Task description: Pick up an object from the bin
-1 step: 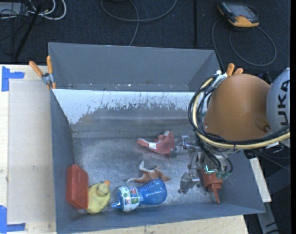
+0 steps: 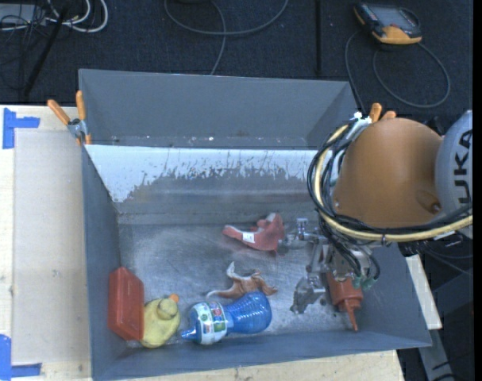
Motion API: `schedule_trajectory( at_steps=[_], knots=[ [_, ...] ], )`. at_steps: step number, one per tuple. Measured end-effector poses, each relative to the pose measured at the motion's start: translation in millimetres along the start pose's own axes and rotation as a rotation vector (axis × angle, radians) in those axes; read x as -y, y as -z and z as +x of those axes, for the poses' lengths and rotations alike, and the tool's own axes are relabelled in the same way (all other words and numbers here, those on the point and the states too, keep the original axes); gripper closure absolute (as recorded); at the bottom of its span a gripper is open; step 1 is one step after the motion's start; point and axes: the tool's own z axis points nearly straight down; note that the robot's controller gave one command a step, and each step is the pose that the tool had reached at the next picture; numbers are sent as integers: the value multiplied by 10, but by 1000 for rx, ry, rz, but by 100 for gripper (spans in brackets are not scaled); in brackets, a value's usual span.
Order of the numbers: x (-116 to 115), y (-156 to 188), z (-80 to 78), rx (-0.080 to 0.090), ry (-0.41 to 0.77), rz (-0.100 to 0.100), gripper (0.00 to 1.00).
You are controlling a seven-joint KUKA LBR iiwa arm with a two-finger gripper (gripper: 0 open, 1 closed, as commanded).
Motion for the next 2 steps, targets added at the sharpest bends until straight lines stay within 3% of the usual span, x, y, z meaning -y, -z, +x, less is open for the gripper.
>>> schedule_trajectory(
  at_steps=[1, 2],
  knots=[
    [-218, -629, 16, 3, 104, 0, 0],
    [-466, -743, 10, 0, 409, 0, 0]
  ],
)
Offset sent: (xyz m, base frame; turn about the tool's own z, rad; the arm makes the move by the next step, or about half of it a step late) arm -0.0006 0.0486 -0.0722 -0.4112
